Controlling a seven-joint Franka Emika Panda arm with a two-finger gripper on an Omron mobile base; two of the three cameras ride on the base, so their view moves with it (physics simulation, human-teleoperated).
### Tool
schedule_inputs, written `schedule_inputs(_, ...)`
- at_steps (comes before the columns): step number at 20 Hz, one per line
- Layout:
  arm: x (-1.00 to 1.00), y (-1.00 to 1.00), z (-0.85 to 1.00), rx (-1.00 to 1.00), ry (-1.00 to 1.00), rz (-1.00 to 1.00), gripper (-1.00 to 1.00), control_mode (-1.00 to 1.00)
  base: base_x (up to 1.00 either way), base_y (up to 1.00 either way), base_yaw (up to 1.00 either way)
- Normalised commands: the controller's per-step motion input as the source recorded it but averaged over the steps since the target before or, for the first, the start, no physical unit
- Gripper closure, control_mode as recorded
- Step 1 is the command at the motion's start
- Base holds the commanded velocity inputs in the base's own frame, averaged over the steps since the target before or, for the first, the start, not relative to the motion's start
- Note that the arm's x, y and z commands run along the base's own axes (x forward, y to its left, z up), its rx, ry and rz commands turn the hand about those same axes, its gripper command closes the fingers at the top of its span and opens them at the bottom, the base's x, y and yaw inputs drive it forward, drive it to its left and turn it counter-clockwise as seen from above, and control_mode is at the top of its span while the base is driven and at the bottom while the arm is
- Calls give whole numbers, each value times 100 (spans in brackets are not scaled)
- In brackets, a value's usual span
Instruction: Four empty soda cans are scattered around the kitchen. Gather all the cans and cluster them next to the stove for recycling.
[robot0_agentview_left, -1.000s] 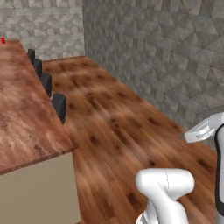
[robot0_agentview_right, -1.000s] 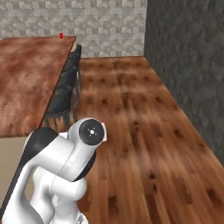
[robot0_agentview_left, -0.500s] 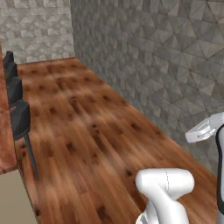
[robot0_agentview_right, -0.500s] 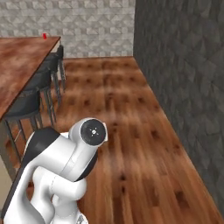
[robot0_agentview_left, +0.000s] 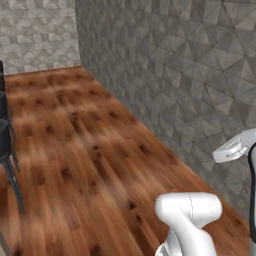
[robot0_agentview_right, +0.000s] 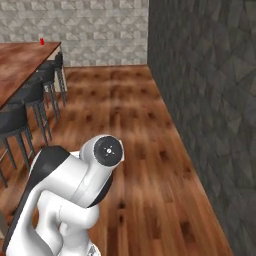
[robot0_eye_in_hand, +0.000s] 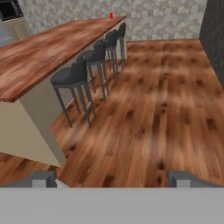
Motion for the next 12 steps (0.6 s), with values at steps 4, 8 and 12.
schedule_inputs(4,0,0,0,0,0,0,-100,100,59,-13,10)
schedule_inputs(8,0,0,0,0,0,0,-100,100,77,-1,12)
schedule_inputs(12,0,0,0,0,0,0,-100,100,86,-1,12)
